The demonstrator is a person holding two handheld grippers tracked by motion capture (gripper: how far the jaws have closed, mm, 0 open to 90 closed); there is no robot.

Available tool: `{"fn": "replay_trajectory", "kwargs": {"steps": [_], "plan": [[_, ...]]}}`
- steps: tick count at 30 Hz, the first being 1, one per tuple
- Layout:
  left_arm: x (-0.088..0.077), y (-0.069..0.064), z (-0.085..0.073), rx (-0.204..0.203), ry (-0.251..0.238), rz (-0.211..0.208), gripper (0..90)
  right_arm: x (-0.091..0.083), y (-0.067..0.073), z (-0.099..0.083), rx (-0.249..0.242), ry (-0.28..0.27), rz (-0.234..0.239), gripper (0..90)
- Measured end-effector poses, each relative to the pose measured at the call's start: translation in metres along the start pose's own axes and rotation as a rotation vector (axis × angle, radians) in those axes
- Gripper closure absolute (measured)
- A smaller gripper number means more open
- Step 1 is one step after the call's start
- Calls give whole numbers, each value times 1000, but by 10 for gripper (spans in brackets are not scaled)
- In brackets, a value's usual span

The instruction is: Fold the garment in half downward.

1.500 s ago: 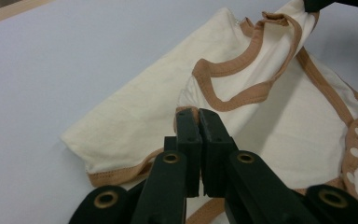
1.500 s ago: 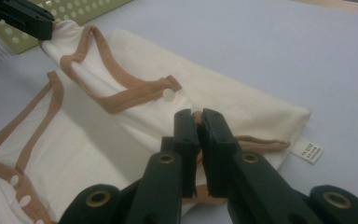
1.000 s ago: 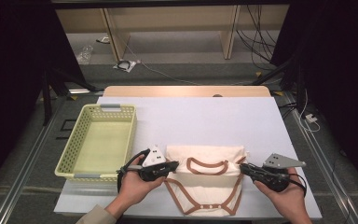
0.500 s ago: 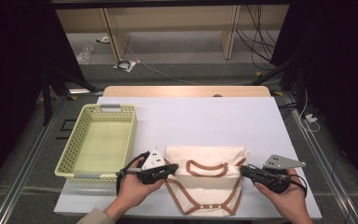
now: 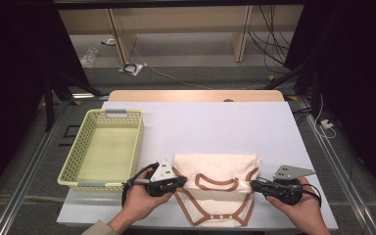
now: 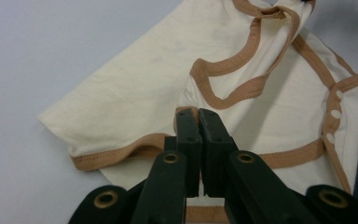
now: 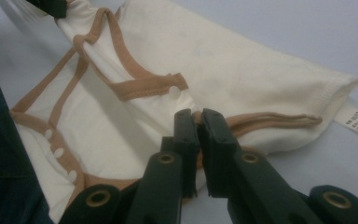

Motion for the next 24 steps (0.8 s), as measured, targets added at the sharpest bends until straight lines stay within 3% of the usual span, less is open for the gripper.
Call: {"fn": "replay_trajectory", "kwargs": {"steps": [17, 24], "plan": [[2, -5, -14, 16, 59, -16, 867, 1, 7, -12, -16, 68, 67, 867], [3, -9, -18, 35, 85, -37, 863, 1, 13, -16, -50, 114, 105, 880]]}}
Point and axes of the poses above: each handheld gripper's, and its own axes: x roughly forward along the jaws, z roughly out of its top, y roughly to its left, the point moved 8 cm from there along x, roughly forward along the jaws, and after that the axes turned 10 degrees about -x, right-handed, at the moved point
